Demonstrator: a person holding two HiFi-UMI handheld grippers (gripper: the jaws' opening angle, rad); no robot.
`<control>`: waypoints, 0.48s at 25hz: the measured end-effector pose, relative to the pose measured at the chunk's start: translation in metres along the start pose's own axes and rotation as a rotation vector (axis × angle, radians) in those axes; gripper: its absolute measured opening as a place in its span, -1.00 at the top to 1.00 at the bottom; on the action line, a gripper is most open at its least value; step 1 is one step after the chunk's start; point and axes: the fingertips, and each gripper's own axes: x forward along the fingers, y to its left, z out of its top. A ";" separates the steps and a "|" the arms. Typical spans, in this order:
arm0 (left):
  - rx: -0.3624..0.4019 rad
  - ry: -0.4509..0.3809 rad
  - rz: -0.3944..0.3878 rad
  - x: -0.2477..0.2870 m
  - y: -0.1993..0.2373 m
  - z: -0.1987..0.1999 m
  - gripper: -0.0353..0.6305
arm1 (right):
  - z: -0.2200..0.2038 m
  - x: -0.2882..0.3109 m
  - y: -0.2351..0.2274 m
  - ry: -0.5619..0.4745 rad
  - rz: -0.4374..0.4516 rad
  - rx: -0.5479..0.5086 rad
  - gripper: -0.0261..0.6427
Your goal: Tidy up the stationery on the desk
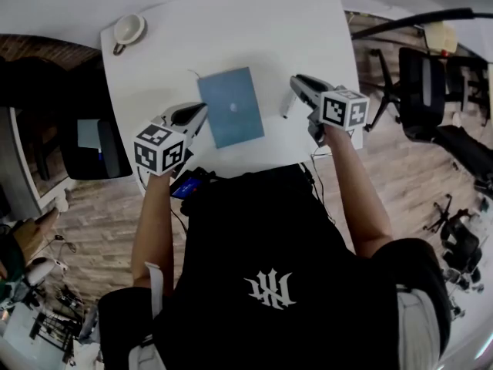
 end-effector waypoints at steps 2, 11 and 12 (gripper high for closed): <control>0.025 -0.035 -0.017 0.002 -0.007 0.010 0.88 | -0.008 -0.005 -0.021 0.013 -0.045 0.060 0.56; 0.048 -0.017 -0.081 0.021 -0.024 0.009 0.88 | -0.078 0.001 -0.054 0.159 -0.173 0.192 0.44; 0.049 -0.012 -0.085 0.022 -0.025 0.008 0.88 | -0.082 0.004 -0.053 0.163 -0.178 0.197 0.44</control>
